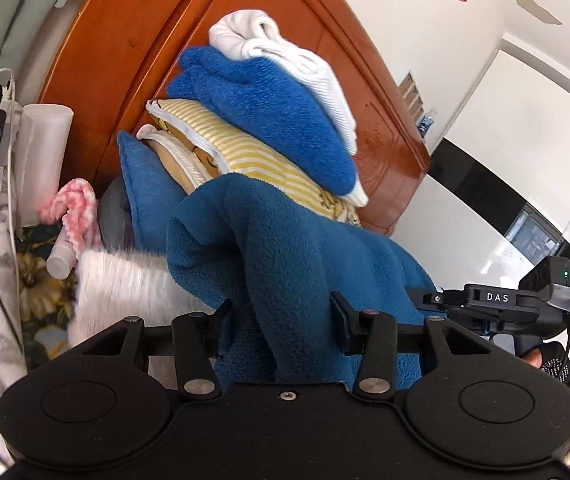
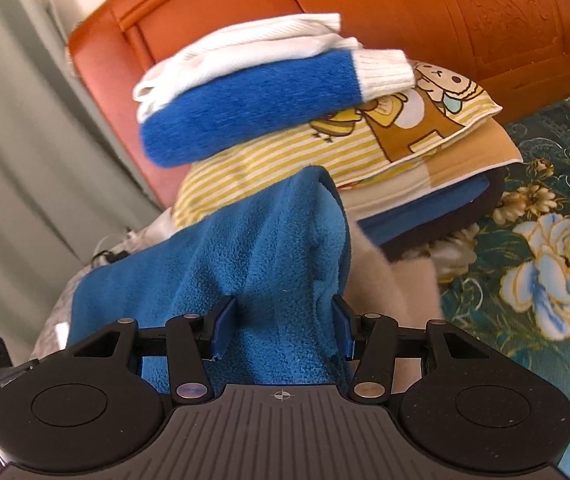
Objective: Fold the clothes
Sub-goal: 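Carry the held bundle with both grippers toward the folded stack by the headboard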
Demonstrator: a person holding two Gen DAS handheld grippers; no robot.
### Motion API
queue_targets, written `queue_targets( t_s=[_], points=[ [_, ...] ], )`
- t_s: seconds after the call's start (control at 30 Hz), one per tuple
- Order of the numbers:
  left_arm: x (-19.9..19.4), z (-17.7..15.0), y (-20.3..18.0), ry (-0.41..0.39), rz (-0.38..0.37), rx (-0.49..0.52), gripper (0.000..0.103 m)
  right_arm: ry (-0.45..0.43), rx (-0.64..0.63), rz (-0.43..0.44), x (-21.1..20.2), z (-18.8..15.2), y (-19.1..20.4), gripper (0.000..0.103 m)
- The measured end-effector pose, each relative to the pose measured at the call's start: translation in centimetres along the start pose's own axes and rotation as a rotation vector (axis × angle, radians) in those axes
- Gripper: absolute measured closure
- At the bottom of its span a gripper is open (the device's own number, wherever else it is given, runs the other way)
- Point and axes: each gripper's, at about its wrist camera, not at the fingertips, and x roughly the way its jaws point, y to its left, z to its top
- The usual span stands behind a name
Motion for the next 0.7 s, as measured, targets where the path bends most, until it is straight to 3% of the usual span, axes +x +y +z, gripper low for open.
queue_targets(
  t_s=[0.2, 0.53, 0.7],
  points=[
    [2.3, -1.0, 2.0, 0.000, 0.058, -0.020, 0.058, -0.003, 0.008, -0.014, 2.3, 0.2, -1.3, 0.056],
    [3.0, -2.4, 3.1, -0.016, 0.076, -0.008, 0.053, -0.008, 0.020, -0.037, 6.2, 0.6, -3.5, 0.046],
    [2.3, -1.9, 2.7, -0.027, 0.076, -0.008, 0.052, -0.014, 0.006, -0.052, 5.3, 0.8, -3.0, 0.045]
  ],
)
